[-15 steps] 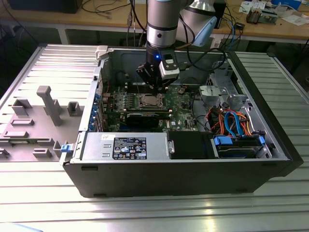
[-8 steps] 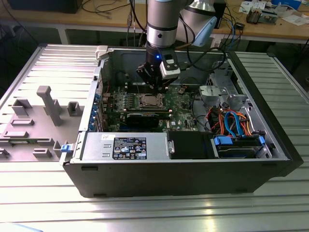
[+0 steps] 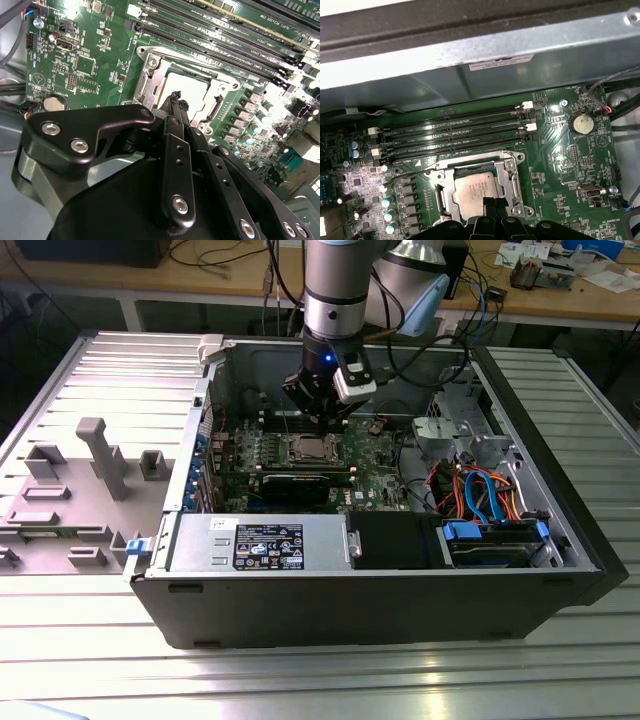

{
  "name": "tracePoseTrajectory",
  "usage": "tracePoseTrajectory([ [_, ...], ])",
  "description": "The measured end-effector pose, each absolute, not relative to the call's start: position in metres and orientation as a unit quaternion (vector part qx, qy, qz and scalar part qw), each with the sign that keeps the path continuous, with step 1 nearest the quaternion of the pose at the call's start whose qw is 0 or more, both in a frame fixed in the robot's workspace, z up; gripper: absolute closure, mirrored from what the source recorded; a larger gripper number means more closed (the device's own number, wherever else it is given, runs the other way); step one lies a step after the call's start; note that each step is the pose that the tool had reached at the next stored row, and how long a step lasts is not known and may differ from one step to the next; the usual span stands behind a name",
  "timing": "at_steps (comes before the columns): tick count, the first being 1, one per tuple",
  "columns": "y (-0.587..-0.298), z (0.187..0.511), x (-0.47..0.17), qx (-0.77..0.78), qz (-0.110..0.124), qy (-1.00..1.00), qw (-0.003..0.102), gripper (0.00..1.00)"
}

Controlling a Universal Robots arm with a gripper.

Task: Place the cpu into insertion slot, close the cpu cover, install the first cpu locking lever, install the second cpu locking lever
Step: 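Install the first cpu locking lever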

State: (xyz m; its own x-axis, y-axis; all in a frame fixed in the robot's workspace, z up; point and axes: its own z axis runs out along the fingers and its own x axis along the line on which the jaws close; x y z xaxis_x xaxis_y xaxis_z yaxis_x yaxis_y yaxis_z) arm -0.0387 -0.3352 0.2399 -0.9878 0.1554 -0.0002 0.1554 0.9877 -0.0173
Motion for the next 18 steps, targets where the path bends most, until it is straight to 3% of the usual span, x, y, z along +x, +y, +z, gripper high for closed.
tracePoseTrajectory([
  [18,-0.3352,0.2399,-0.0387,-0.005,-0.008,-1.0,0.001,0.89],
])
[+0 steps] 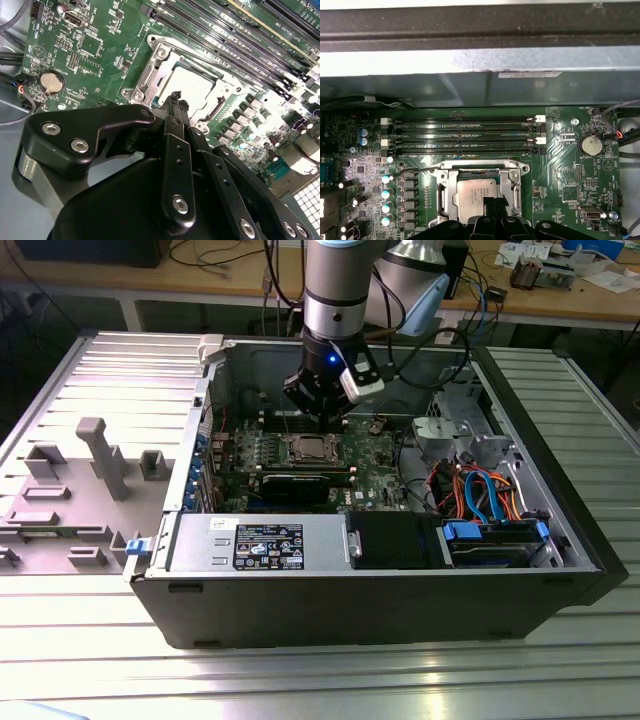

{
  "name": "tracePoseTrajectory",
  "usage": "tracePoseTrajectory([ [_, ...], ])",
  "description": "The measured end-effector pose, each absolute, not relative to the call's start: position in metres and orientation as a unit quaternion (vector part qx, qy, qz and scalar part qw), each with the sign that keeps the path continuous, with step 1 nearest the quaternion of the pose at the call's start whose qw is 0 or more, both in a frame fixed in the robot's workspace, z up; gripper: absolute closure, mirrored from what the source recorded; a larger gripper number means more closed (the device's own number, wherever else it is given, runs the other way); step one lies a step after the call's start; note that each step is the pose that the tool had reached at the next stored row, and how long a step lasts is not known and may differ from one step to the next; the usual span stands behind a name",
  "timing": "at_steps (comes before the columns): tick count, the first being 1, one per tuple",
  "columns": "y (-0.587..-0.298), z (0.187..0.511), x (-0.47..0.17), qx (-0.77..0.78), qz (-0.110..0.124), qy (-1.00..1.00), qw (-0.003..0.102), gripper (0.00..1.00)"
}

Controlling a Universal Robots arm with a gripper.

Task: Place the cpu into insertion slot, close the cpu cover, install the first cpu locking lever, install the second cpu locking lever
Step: 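Install the first cpu locking lever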

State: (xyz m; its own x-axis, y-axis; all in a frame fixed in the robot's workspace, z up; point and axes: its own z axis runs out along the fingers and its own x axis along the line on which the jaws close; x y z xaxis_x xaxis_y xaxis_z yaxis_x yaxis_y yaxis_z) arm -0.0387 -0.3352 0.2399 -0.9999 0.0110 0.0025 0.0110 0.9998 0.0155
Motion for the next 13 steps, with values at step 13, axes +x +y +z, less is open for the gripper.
tracePoseTrajectory([
  [13,-0.3352,0.2399,-0.0387,0.015,-0.01,-1.0,0.001,0.89],
])
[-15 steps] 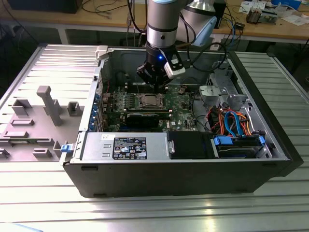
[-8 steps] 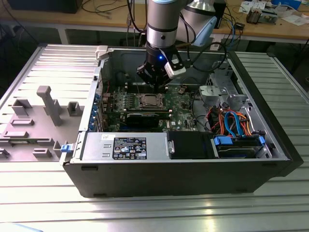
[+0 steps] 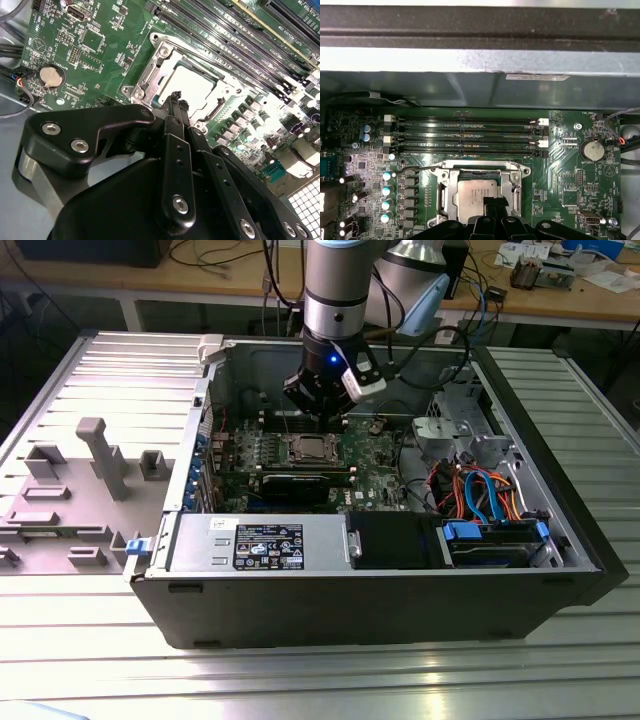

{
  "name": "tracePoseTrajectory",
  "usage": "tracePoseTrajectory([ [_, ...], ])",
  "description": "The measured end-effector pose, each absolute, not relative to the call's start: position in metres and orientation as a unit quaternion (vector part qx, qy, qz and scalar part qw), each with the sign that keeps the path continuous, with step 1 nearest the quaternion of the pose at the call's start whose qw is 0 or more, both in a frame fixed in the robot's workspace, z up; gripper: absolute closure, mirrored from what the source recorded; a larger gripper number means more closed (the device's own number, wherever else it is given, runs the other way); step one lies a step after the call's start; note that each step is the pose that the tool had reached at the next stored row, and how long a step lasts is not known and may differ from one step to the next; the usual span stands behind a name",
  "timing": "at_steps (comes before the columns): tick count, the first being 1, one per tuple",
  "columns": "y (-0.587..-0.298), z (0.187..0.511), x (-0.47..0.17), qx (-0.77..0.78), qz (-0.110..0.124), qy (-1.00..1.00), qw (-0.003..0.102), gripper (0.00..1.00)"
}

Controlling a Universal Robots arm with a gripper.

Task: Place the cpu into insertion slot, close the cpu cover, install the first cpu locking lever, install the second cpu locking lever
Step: 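Install the first cpu locking lever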

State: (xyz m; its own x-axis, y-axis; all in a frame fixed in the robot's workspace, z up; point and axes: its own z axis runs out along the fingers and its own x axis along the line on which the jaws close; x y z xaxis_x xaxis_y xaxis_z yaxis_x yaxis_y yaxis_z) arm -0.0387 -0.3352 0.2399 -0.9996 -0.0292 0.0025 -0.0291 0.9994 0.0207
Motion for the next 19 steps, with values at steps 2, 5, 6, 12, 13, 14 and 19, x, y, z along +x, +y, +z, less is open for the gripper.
tracePoseTrajectory([
  [2,-0.335,0.24,-0.039,0.017,-0.01,-1.0,0.001,0.89],
  [5,-0.335,0.24,-0.039,0.022,-0.011,-1.0,0.001,0.89],
  [6,-0.335,0.24,-0.039,0.023,-0.011,-1.0,0.001,0.89],
  [12,-0.335,0.24,-0.039,0.034,-0.012,-0.999,0.002,0.89],
  [13,-0.335,0.24,-0.039,0.035,-0.013,-0.999,0.001,0.89],
  [14,-0.335,0.24,-0.04,0.035,-0.014,-0.999,0.001,0.89],
  [19,-0.335,0.24,-0.053,0.035,-0.014,-0.999,0.001,0.89],
])
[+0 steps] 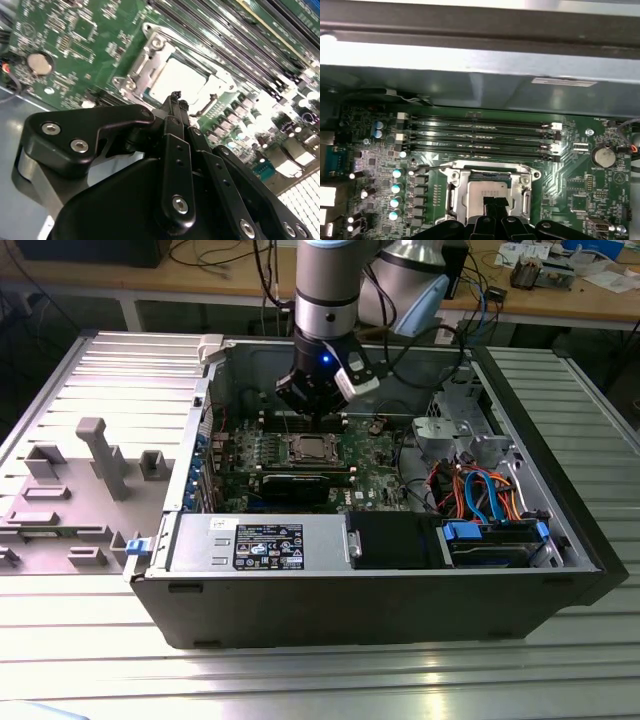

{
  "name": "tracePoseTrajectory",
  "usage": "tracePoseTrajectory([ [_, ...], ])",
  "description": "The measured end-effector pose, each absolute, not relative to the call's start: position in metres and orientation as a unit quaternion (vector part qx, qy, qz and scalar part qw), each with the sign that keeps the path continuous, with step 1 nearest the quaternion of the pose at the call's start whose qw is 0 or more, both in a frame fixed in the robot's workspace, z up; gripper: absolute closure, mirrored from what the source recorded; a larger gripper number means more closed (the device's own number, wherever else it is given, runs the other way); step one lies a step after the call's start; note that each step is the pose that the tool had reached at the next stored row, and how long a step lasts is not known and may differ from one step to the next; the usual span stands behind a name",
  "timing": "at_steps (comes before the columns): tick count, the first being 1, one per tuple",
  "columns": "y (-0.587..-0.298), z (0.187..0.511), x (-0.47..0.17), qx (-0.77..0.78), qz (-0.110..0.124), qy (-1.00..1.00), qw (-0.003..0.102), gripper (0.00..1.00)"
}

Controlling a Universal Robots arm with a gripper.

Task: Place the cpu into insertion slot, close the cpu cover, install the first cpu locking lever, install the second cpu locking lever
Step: 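Install the first cpu locking lever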

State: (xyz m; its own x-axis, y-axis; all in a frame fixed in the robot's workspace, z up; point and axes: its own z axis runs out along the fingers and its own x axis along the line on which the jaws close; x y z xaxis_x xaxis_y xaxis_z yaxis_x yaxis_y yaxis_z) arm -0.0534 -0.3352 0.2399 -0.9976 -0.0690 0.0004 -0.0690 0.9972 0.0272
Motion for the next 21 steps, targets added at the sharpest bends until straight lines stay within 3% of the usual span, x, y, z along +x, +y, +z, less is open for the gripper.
tracePoseTrajectory([
  [5,-0.335,0.241,-0.068,0.035,-0.013,-0.999,-0.001,0.89],
  [21,-0.335,0.289,-0.069,0.035,-0.014,-0.999,-0.002,0.89],
])
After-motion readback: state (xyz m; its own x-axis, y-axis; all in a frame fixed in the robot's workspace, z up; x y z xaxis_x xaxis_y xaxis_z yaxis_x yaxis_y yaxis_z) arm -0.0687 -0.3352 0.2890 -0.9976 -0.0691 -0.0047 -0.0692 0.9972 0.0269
